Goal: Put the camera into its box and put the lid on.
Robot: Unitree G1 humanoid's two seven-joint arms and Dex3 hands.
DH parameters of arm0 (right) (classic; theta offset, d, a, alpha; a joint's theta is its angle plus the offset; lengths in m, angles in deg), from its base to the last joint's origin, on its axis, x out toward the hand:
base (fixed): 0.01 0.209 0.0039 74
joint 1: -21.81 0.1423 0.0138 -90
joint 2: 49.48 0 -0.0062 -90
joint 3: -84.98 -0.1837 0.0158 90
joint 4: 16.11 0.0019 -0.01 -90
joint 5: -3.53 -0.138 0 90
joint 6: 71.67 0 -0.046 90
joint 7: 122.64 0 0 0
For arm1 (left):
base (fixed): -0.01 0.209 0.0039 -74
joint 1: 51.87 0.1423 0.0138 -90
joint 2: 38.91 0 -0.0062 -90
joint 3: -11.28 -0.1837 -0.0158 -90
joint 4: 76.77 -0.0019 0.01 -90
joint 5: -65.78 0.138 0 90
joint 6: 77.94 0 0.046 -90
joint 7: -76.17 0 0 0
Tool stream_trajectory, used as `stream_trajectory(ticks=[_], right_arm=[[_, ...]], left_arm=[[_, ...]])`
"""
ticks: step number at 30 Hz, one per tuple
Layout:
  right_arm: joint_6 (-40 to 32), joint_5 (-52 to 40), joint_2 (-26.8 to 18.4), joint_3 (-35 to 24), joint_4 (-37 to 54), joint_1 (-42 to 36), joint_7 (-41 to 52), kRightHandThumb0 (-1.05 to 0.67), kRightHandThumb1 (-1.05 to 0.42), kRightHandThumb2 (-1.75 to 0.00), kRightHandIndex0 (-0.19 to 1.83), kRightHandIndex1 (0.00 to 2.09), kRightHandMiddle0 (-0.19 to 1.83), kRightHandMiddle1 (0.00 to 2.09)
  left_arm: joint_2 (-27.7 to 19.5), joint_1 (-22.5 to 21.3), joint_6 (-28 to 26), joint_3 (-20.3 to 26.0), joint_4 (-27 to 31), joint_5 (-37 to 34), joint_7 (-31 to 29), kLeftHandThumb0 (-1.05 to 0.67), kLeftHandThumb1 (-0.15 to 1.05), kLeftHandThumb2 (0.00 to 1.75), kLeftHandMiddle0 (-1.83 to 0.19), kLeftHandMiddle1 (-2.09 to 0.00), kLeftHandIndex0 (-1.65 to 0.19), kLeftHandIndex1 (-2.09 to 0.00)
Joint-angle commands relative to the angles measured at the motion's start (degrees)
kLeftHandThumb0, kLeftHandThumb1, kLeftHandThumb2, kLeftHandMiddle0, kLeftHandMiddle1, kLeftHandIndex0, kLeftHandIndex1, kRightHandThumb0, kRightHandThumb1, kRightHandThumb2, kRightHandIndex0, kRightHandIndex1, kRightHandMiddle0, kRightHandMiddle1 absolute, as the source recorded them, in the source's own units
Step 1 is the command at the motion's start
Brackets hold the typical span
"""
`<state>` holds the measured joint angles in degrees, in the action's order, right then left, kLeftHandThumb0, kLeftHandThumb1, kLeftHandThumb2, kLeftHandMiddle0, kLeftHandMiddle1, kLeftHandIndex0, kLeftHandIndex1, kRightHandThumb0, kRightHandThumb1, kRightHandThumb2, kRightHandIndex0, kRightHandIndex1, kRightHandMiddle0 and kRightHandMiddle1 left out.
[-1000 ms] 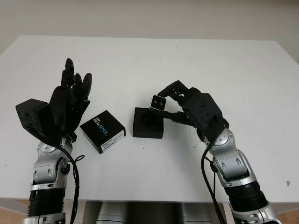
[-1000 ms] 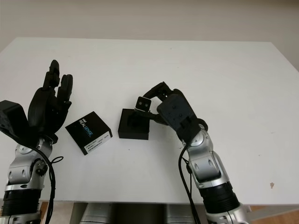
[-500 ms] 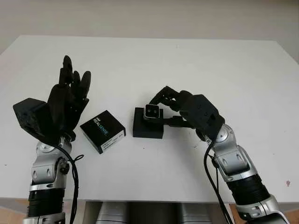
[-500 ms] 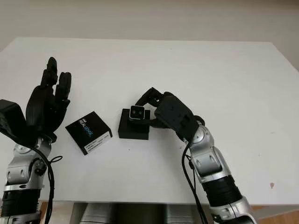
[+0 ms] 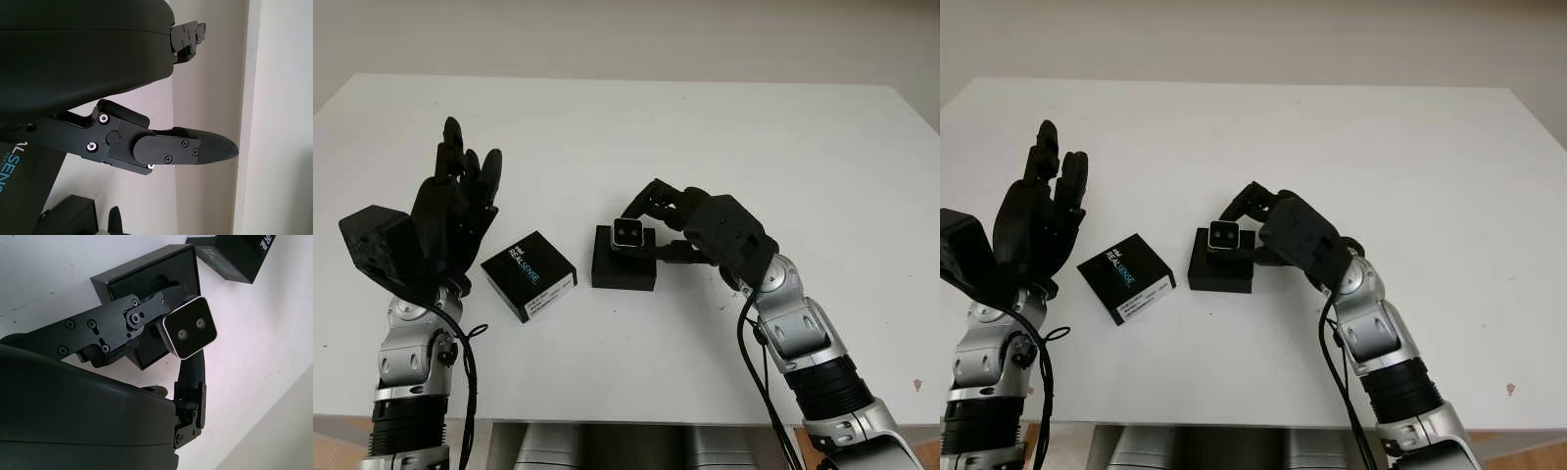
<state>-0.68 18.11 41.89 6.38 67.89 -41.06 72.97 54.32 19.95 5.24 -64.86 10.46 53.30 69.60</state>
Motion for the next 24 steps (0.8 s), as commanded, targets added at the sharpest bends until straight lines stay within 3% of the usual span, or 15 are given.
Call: stream_trajectory(ticks=[1,24], right_arm=[[0.89,0.09,0.66,-0.06,-0.05,1.09,-0.78,-0.36,-0.93,-0.06,0.34,0.06,0.28,1.72],[-2.77,1.43,2.01,1.00,3.24,-2.52,-2.25,-0.35,-0.96,-0.06,0.33,0.06,0.23,1.76]], left_arm=[[-0.62,-0.26,-0.20,0.18,1.25,0.06,-0.09,-0.68,1.05,0.35,0.19,-0.02,0.19,-0.02],[-0.58,0.36,-1.92,0.61,3.21,-0.22,0.31,-0.69,1.05,0.35,0.19,-0.01,0.19,-0.01]])
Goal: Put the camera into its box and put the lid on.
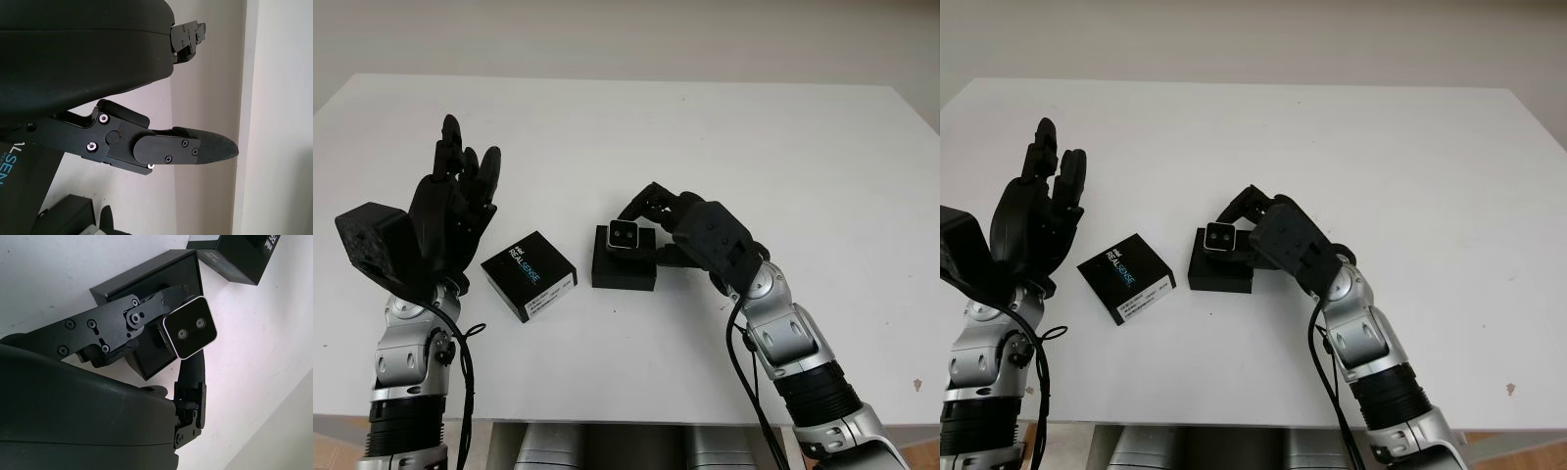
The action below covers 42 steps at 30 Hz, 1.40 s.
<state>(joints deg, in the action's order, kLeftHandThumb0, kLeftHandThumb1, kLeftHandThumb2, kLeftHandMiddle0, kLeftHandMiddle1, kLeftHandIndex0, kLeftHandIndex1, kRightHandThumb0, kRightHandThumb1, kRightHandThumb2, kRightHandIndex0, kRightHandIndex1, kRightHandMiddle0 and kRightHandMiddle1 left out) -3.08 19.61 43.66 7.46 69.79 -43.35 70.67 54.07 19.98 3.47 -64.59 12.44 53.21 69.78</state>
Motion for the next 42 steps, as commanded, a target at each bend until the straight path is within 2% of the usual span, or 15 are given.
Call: stream_trajectory(ticks=[1,42], right_arm=[[-0.42,-0.04,0.21,-0.07,1.41,-0.36,0.01,-0.35,-0.96,-0.06,0.33,0.06,0.23,1.77],[-5.53,3.70,-0.72,1.49,3.18,-1.05,-0.13,-0.34,-0.96,-0.05,0.36,0.06,0.24,1.80]], left_arm=[[-0.43,0.43,-0.13,0.35,1.33,-0.08,0.06,-0.69,1.05,0.35,0.19,-0.02,0.19,-0.01],[-0.44,0.74,-2.55,1.06,3.75,-0.51,0.86,-0.70,1.05,0.33,0.19,-0.02,0.19,-0.03]])
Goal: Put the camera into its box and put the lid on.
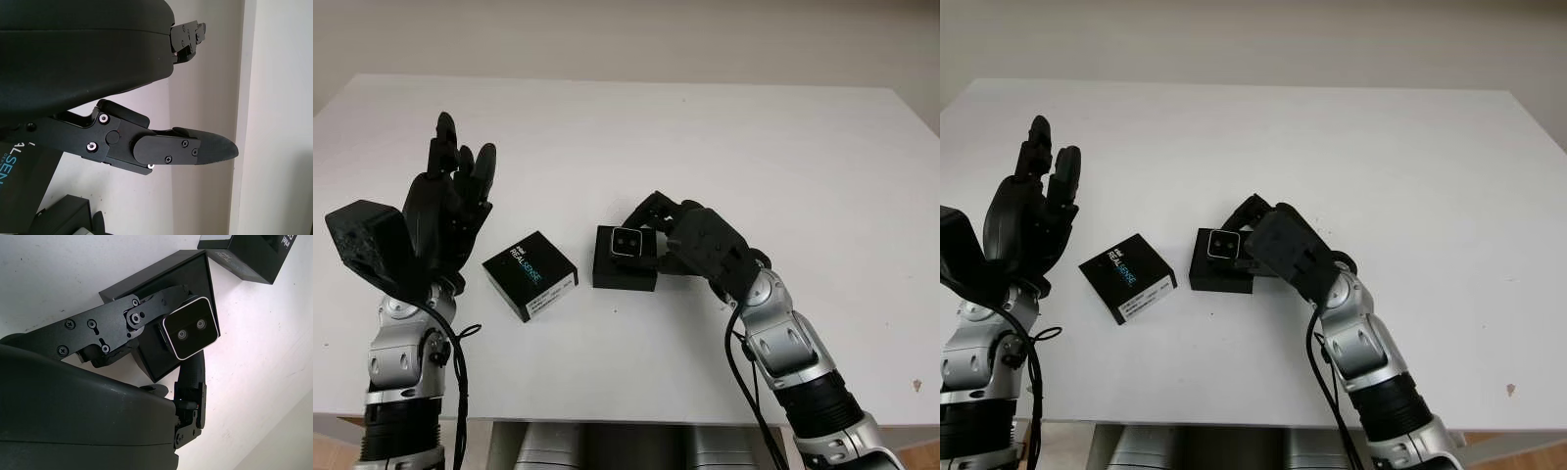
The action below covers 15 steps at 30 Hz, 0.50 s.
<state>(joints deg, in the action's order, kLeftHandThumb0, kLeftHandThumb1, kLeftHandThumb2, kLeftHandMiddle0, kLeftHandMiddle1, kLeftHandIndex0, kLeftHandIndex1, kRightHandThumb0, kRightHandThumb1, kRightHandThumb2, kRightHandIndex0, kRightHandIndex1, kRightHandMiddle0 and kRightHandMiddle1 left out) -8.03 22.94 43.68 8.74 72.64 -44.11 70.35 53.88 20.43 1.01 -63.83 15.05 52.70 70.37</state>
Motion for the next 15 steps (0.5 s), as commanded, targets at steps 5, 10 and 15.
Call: stream_trajectory(ticks=[5,10,15], right_arm=[[-0.47,0.82,-1.05,0.07,0.41,-0.39,0.62,-0.34,-0.96,-0.05,0.36,0.06,0.25,1.81],[-1.81,1.23,-1.37,0.00,1.19,-0.50,1.25,-0.34,-0.96,-0.06,0.35,0.06,0.23,1.80],[-2.16,1.35,-1.56,-0.17,1.68,-0.86,1.26,-0.34,-0.96,-0.05,0.36,0.06,0.24,1.81]], left_arm=[[-0.45,0.23,-0.06,0.21,1.07,0.07,0.13,-0.70,1.05,0.33,0.19,-0.02,0.19,-0.03],[-0.57,0.19,-0.67,0.13,1.31,0.20,0.25,-0.70,1.05,0.33,0.19,-0.01,0.19,-0.01],[-0.44,0.27,-0.48,0.17,1.29,0.23,0.25,-0.70,1.05,0.33,0.19,-0.01,0.19,-0.02]])
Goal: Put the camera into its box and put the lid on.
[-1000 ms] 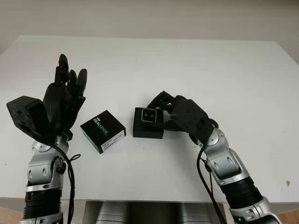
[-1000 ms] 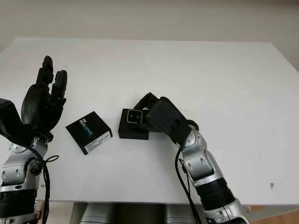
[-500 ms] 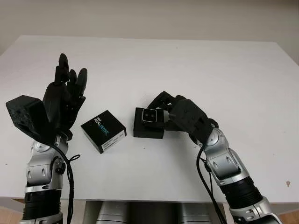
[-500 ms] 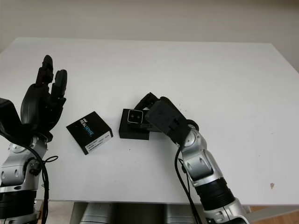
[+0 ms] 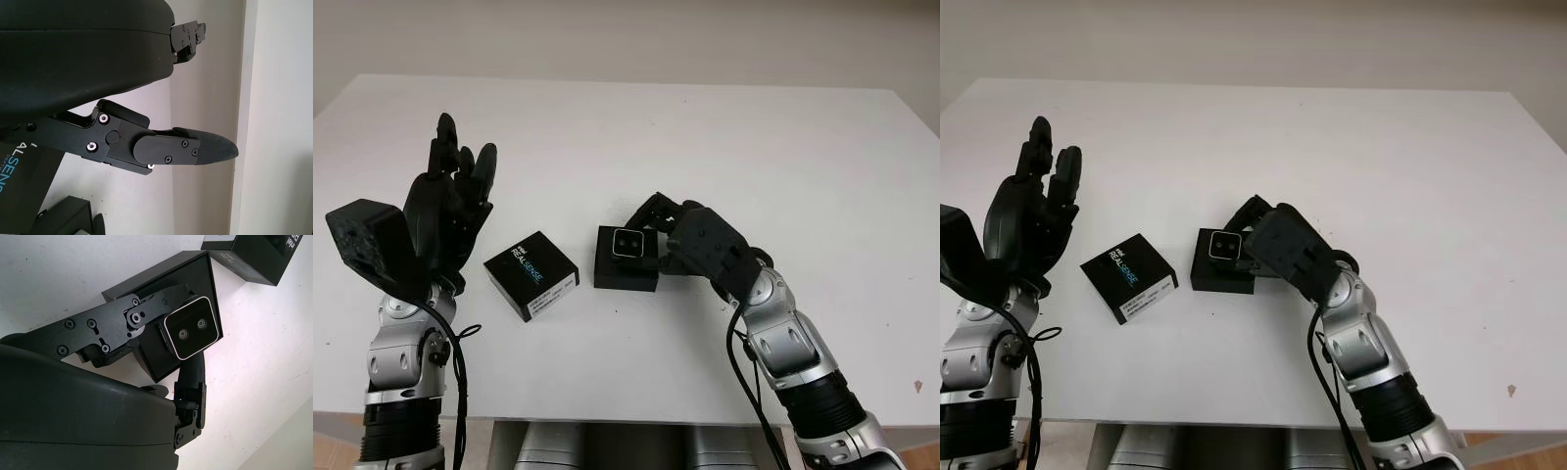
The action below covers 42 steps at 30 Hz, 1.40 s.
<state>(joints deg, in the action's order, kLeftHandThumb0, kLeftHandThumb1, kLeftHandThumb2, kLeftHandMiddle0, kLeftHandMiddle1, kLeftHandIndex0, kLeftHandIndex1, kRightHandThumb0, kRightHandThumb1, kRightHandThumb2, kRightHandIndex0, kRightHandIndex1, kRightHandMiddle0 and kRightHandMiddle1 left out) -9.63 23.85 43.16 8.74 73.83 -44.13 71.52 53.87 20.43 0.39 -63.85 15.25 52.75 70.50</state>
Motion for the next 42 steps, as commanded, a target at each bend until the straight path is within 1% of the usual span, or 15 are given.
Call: stream_trajectory(ticks=[1,9,17,25,31,42], right_arm=[[-0.62,0.47,-1.17,-0.15,0.57,-0.87,0.18,-0.34,-0.96,-0.05,0.36,0.06,0.24,1.81],[-0.78,0.85,-1.82,0.00,0.57,-0.75,0.58,-0.34,-0.95,-0.05,0.37,0.06,0.23,1.80],[1.27,1.38,-2.59,-0.20,-0.64,-0.76,0.40,-0.34,-0.95,-0.05,0.38,0.06,0.25,1.76],[1.60,1.39,-2.68,0.04,-0.51,-1.21,0.97,-0.34,-0.96,-0.06,0.37,0.06,0.24,1.75],[4.54,1.14,-3.33,0.51,-0.66,-2.08,1.91,-0.34,-0.97,-0.06,0.35,0.05,0.26,1.72],[4.97,1.47,-3.80,1.09,0.26,-2.69,4.05,-0.34,-0.96,-0.05,0.33,0.04,0.25,1.68]], left_arm=[[-0.40,0.30,0.18,0.19,1.12,0.15,0.09,-0.70,1.05,0.33,0.19,-0.01,0.19,-0.02],[-0.56,0.19,-0.11,0.04,1.11,0.26,-0.06,-0.71,1.05,0.33,0.19,-0.01,0.19,-0.02],[-0.40,0.33,0.27,-0.04,1.13,0.45,0.07,-0.70,1.05,0.33,0.19,-0.02,0.19,-0.02],[-0.16,0.41,-0.16,0.13,1.57,0.15,0.39,-0.70,1.05,0.33,0.19,-0.01,0.19,-0.02],[-0.36,0.70,-0.08,0.00,1.73,0.33,0.31,-0.70,1.05,0.33,0.19,-0.02,0.19,-0.03],[-0.29,1.07,-0.36,0.31,2.43,-0.20,0.22,-0.70,1.05,0.32,0.19,-0.01,0.19,-0.03]])
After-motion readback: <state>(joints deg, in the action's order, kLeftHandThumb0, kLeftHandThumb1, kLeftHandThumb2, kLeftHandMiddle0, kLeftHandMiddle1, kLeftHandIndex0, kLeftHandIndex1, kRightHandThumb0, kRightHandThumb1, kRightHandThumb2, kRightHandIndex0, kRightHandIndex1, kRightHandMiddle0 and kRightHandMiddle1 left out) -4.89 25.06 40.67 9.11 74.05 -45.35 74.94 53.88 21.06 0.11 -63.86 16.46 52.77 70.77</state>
